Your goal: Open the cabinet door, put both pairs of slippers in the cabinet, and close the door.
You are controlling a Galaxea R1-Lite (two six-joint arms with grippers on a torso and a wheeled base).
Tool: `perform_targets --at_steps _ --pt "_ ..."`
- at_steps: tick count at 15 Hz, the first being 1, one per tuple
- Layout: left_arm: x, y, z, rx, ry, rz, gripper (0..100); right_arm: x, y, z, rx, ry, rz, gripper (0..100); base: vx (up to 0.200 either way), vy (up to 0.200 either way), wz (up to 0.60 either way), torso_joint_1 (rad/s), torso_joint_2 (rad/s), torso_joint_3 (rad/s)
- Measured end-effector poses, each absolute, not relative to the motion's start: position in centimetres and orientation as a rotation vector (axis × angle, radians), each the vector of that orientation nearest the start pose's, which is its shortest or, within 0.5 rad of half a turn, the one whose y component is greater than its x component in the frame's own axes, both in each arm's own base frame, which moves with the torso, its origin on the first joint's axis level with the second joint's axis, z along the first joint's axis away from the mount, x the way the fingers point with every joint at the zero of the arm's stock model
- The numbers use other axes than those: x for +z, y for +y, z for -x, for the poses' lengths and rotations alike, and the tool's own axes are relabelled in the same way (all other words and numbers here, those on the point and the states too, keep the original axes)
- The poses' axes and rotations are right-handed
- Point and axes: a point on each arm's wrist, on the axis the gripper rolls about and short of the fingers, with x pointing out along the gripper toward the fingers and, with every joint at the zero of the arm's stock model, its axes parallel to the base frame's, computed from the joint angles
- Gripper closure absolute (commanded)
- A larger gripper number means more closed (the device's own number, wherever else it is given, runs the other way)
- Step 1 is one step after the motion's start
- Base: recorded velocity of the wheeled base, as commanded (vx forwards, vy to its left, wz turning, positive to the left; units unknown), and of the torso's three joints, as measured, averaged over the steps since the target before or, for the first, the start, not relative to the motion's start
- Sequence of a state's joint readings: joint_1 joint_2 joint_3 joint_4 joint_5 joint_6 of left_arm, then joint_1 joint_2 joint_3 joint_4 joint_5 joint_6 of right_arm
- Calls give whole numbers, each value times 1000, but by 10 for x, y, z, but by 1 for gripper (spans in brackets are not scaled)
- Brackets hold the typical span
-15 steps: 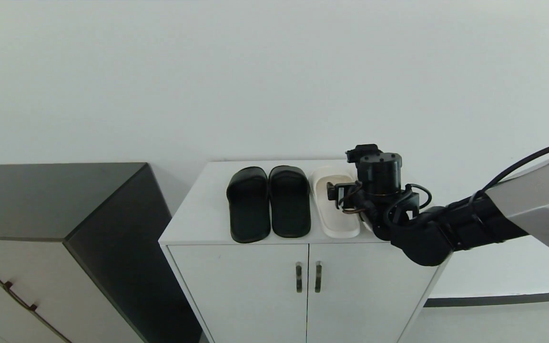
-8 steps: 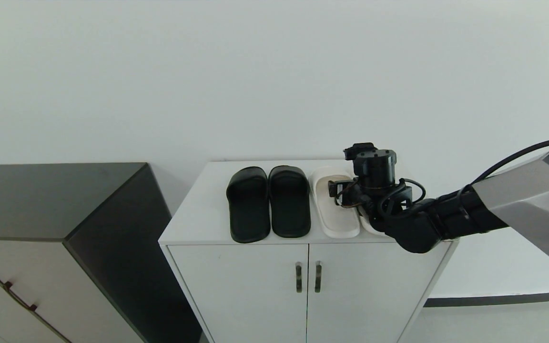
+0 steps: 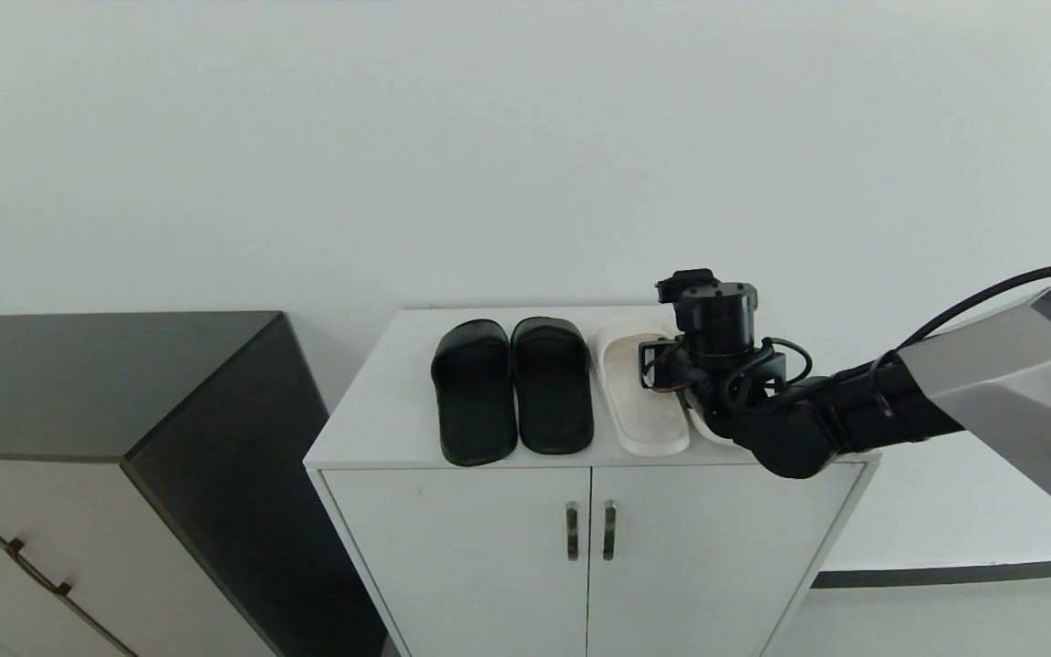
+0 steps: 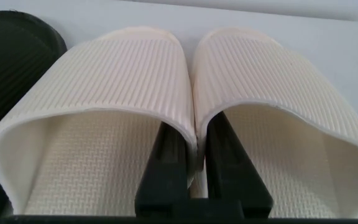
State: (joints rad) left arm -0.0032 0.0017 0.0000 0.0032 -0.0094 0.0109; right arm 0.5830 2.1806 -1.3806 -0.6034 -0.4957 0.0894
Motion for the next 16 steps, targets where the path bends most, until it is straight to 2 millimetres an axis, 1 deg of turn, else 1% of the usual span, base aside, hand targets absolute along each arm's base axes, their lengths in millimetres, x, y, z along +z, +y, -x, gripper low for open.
perform_targets --at_steps 3,6,8,9,13,14,16 --pt "75 0 23 -13 5 -10 100 169 226 -362 84 164 7 100 0 0 0 0 0 0" --pt "75 0 23 -13 5 -9 100 185 211 -329 125 173 10 100 0 0 0 0 0 0" --pt "75 0 23 -13 5 -10 100 192 199 -301 187 188 15 100 0 0 0 0 0 0" --pt "75 0 23 -13 5 -10 100 194 193 -283 245 202 19 100 0 0 0 0 0 0" --pt "75 0 23 -13 5 -9 100 200 166 -205 566 295 66 100 0 0 0 0 0 0" --pt "75 0 23 -14 4 -9 100 201 163 -190 626 313 81 100 0 0 0 0 0 0" --pt "75 0 23 -13 5 -4 100 202 158 -169 749 314 76 100 0 0 0 0 0 0"
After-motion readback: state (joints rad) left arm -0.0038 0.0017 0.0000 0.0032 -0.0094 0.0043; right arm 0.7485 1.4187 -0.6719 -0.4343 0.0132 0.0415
